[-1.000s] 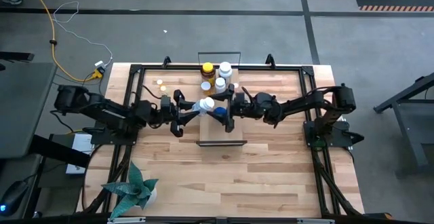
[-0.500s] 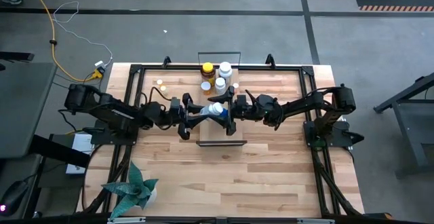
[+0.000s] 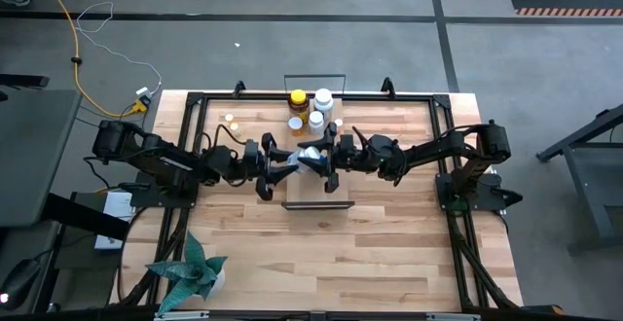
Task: Pick and place medicine bottles onto shelf by color
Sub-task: Adjust the white and blue medicine bottle on the shelf
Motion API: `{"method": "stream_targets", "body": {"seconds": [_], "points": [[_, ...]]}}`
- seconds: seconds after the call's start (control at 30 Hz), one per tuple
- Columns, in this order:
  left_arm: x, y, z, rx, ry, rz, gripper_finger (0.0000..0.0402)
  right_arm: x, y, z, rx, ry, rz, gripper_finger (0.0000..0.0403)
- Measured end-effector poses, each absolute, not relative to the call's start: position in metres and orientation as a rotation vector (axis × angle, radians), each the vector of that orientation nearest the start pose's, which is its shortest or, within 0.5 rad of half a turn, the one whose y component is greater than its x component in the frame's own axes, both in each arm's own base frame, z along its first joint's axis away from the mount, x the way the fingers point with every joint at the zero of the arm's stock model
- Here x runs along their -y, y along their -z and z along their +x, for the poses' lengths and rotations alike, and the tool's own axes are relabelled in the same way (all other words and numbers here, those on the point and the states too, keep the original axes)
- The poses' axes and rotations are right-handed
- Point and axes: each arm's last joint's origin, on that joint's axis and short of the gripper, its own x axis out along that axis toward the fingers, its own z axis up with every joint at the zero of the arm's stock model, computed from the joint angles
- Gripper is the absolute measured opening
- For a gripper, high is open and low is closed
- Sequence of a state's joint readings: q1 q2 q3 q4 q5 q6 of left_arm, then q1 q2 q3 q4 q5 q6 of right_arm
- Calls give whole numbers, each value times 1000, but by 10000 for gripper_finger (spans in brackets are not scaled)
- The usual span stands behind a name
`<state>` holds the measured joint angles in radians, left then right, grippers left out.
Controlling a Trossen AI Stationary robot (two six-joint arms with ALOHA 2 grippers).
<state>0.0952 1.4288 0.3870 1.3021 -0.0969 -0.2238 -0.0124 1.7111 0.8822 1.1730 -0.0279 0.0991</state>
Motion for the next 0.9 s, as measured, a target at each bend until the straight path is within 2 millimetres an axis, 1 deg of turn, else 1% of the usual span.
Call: {"method": "stream_targets", "body": {"seconds": [0.23,0.37,0.63,0.77,0.9], "points": [[-27,-210,247,229,-141,-188,197,6,-258,357,302,-32,99,145],[-30,-219,238,182,-163,-157,206,9,-264,352,232,2,86,146],[-34,-241,205,94,-215,-129,207,4,-274,337,72,189,-43,147],[-33,-250,190,80,-235,-116,208,4,-272,328,-66,325,-105,151],[-32,-254,182,82,-248,-113,209,12,-265,323,-168,441,-130,148]]}}
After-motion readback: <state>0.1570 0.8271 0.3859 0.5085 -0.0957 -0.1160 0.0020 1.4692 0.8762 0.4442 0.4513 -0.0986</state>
